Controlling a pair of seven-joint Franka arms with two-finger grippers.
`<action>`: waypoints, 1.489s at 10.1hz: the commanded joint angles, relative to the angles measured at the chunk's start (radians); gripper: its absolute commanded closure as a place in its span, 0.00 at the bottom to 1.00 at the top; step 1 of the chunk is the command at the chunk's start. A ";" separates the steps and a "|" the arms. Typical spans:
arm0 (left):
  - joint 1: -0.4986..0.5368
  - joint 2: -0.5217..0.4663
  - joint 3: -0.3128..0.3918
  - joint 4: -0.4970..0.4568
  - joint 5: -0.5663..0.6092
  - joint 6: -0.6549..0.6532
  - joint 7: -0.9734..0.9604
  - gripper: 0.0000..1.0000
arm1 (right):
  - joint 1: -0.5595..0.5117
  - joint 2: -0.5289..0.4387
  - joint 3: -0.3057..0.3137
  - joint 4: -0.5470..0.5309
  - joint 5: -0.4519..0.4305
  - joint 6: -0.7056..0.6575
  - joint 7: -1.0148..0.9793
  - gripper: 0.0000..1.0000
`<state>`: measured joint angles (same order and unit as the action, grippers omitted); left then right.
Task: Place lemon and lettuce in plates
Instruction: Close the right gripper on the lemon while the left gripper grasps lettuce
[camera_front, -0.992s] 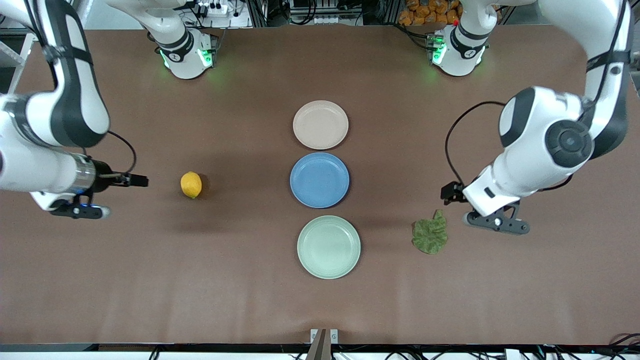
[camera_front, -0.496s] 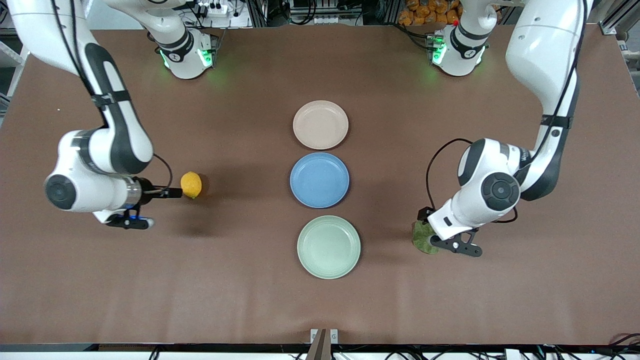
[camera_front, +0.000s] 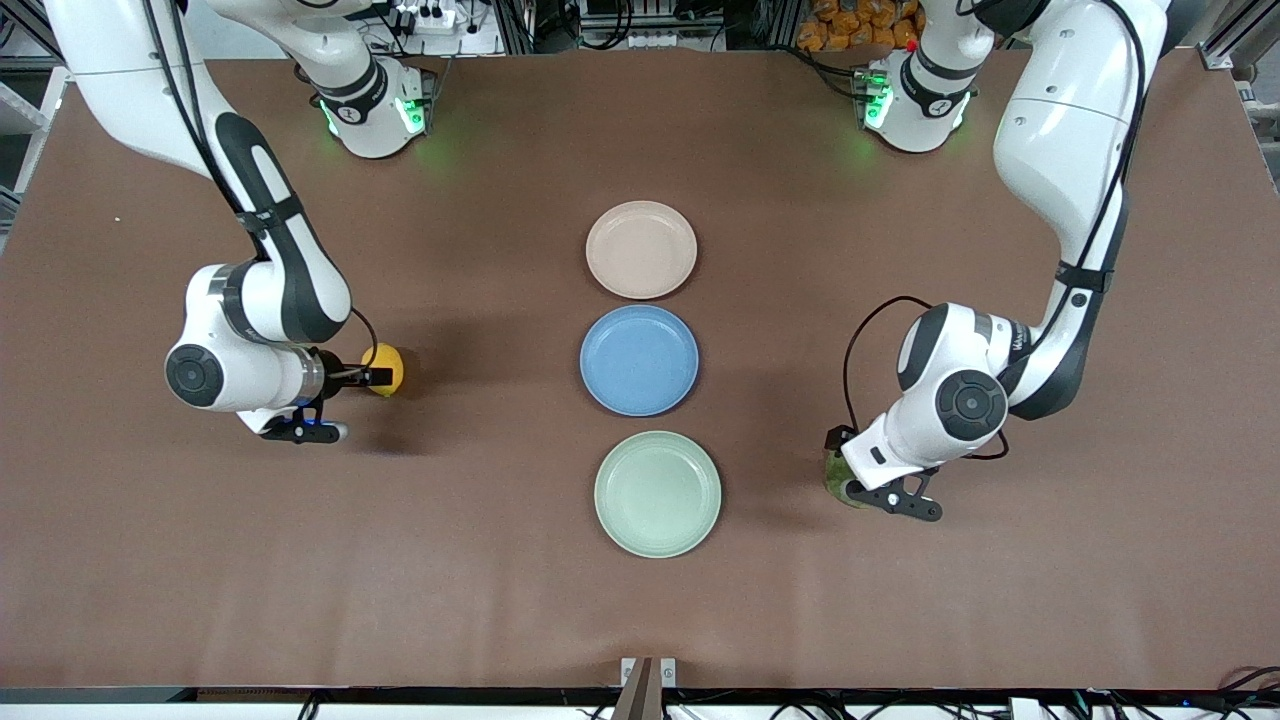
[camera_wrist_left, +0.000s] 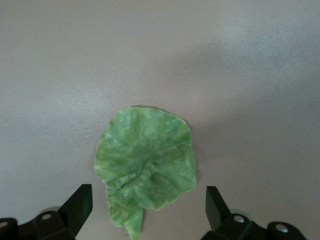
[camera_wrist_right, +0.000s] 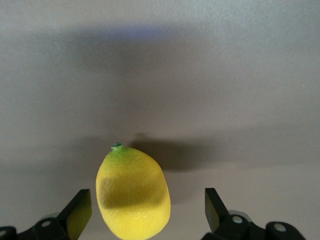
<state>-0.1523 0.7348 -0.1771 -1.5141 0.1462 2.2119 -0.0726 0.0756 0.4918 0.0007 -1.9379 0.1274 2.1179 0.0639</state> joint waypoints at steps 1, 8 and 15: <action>-0.016 0.035 0.007 0.022 0.026 0.011 -0.003 0.00 | -0.005 0.002 0.004 -0.004 0.014 0.011 -0.018 0.00; -0.007 0.081 0.030 0.025 0.024 0.049 -0.009 0.00 | 0.001 0.033 0.013 -0.007 0.075 0.027 -0.064 0.24; -0.006 0.097 0.033 0.026 0.024 0.066 -0.002 0.15 | 0.045 -0.028 0.021 0.060 0.077 -0.115 -0.050 1.00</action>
<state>-0.1556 0.8171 -0.1469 -1.5070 0.1463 2.2704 -0.0727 0.1086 0.5150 0.0178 -1.9144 0.1798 2.0970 0.0185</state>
